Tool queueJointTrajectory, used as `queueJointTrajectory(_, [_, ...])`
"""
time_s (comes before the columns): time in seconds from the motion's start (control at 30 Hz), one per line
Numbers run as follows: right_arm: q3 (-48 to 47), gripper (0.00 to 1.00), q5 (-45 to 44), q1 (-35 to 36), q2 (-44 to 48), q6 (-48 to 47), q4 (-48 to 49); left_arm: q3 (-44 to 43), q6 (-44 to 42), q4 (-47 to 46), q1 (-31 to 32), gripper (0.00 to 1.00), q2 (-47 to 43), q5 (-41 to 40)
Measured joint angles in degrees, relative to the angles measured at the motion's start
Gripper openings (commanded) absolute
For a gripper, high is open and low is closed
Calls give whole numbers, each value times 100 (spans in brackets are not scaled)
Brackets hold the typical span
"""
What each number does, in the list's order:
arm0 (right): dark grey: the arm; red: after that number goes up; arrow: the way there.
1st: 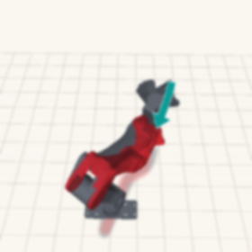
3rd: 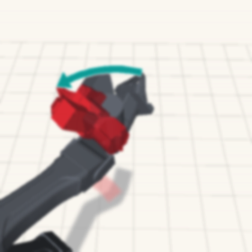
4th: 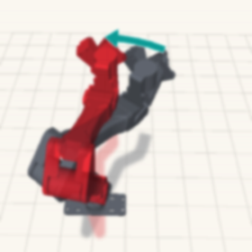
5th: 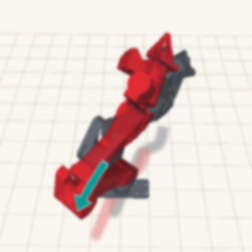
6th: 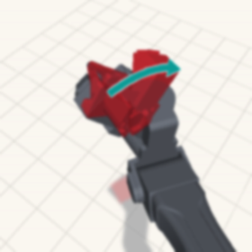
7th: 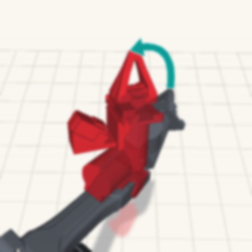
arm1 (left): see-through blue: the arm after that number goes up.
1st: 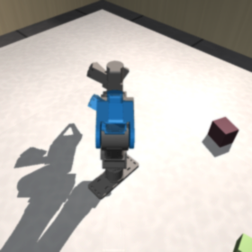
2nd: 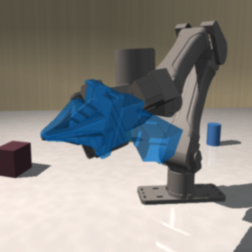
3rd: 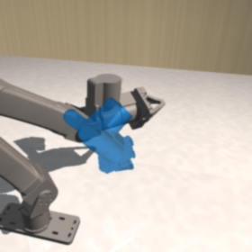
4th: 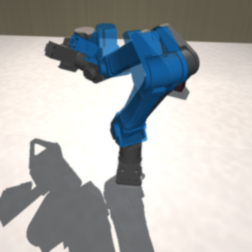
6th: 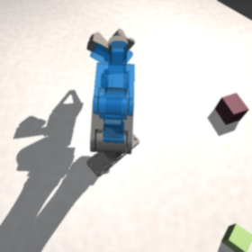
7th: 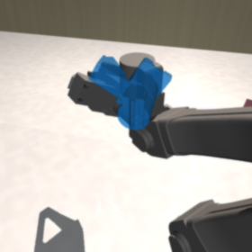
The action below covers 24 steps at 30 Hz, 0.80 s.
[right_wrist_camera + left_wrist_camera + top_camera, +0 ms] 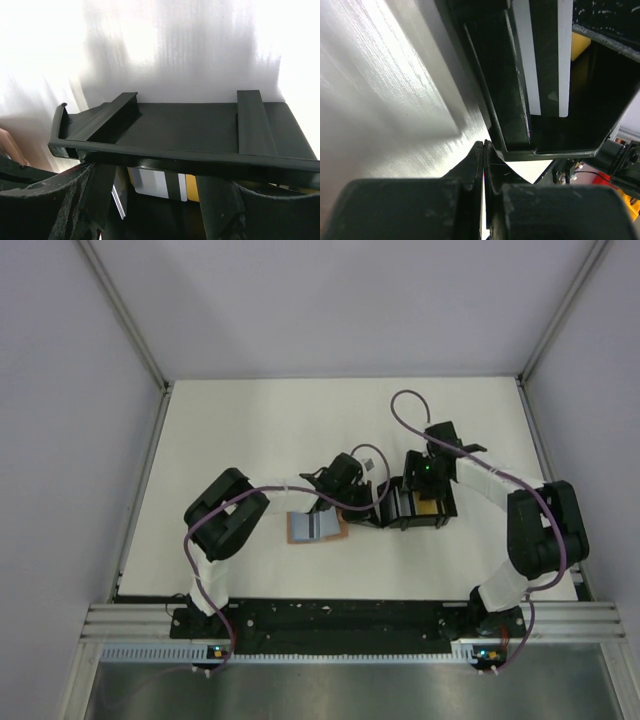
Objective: Put the credit cards into the card holder
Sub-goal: Pick up the storage box at the center of the board.
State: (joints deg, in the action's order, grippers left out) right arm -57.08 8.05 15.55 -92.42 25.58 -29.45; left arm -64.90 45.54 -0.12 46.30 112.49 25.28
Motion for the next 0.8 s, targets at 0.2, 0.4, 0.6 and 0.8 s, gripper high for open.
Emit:
queueJointTrajectory(0.2, [-33, 62, 271, -74, -83, -260, 201, 0, -105, -37, 48, 8, 0, 136])
queueJointTrajectory(0.4, [-116, 66, 566, -348, -181, -728, 289, -2, -363, -219, 142, 23, -13, 387])
queueJointTrajectory(0.6, [-109, 69, 660, -498, -120, -881, 271, -2, -566, -212, 133, 39, -192, 223])
queueJointTrajectory(0.8, [166, 72, 533, -498, 468, -540, 103, -186, -623, -151, -223, 50, -249, -15])
